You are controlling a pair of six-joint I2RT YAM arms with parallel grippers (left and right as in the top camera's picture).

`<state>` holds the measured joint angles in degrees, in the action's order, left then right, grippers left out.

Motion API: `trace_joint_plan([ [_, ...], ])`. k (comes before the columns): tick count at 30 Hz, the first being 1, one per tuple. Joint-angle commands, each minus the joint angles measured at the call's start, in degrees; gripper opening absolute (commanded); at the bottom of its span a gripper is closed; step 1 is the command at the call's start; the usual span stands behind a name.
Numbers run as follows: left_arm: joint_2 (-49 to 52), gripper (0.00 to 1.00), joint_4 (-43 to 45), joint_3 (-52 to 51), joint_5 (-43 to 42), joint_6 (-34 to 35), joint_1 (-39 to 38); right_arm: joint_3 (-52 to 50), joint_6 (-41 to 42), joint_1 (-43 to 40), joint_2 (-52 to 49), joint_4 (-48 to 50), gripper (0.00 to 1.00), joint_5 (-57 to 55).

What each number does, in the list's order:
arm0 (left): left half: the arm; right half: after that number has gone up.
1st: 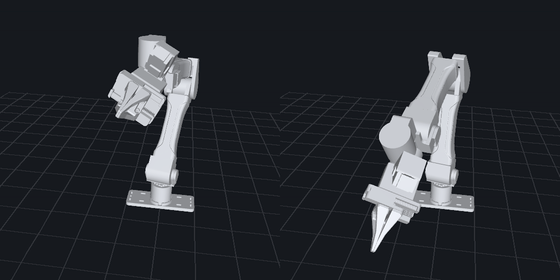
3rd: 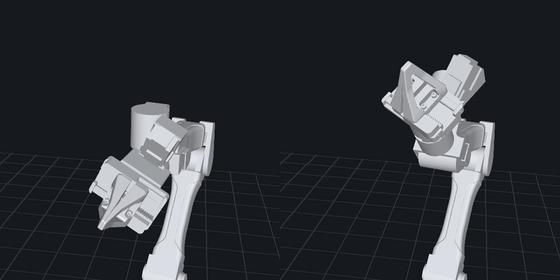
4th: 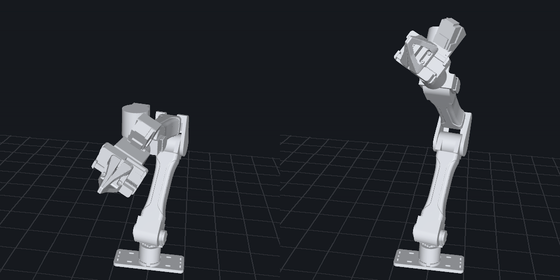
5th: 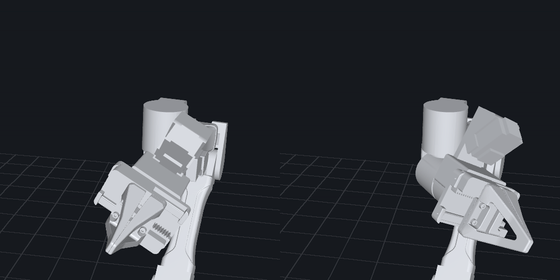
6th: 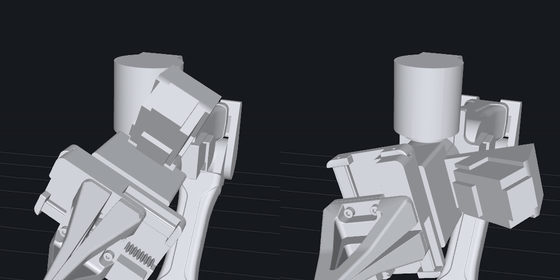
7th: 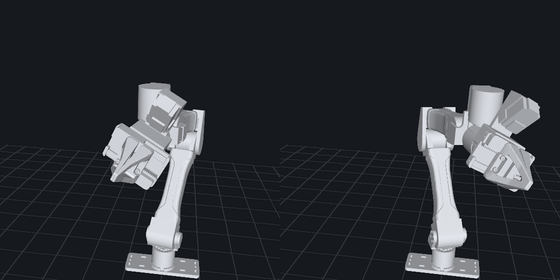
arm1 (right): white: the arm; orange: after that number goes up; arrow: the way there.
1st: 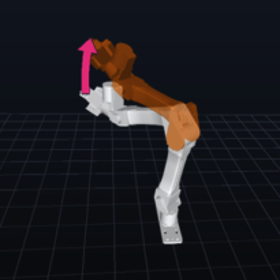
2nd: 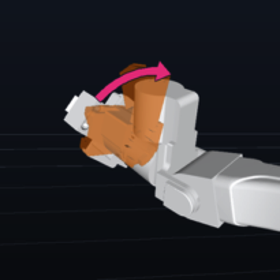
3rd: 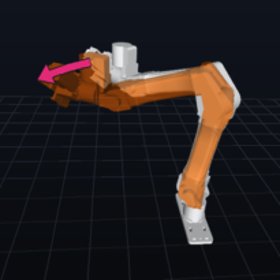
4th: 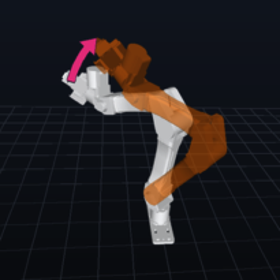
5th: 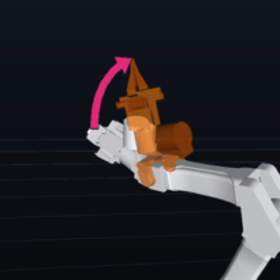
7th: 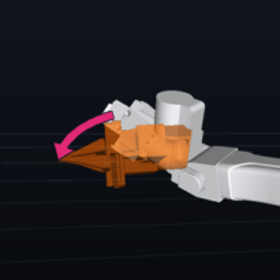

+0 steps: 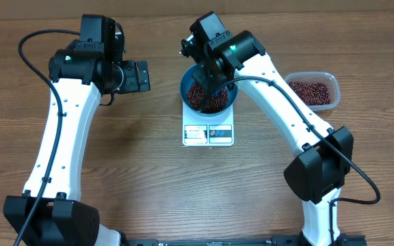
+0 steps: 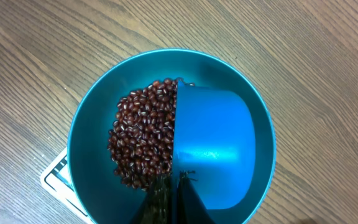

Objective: Scoop item into bowl and weigh 150g on scale
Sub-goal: 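Hold the blue scoop inside the teal bowl with the right gripper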

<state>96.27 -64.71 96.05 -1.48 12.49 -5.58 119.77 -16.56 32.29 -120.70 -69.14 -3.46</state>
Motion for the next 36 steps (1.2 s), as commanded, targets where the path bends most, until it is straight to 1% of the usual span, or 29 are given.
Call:
trace_joint_plan([
  [1,0.0,1.0,0.2,0.7,0.4,0.8,0.0,-2.0,-0.2,0.2,0.1,0.7,0.04,-0.8],
  [5,0.0,1.0,0.2,0.7,0.4,0.8,0.0,-3.8,-0.3,0.2,0.1,1.9,0.04,-0.8],
  [12,0.0,0.99,0.2,0.7,0.4,0.8,0.0,-3.9,0.0,0.2,0.1,2.9,0.04,-0.8],
  [23,0.0,0.99,0.2,0.7,0.4,0.8,0.0,-0.8,4.9,-1.2,0.3,2.8,0.04,2.7],
  [25,0.0,1.0,0.2,0.7,0.4,0.8,0.0,-0.8,6.1,-2.1,0.3,2.6,0.04,4.8],
  [26,0.0,1.0,0.2,0.7,0.4,0.8,0.0,-0.8,6.8,-3.2,0.3,2.2,0.04,8.4],
  [28,0.0,1.0,0.2,0.7,0.4,0.8,0.0,-0.8,9.0,-4.7,0.3,2.2,0.04,10.8],
  [30,0.0,1.0,0.2,0.7,0.4,0.8,0.0,-0.8,9.3,-5.9,0.3,2.1,0.04,13.6],
  [32,0.0,1.0,0.2,0.7,0.4,0.8,0.0,-0.8,9.3,-7.6,0.3,2.1,0.04,19.6],
  [36,0.0,0.99,0.2,0.7,0.4,0.8,0.0,-0.8,9.3,-10.0,0.3,2.2,0.04,26.4],
])
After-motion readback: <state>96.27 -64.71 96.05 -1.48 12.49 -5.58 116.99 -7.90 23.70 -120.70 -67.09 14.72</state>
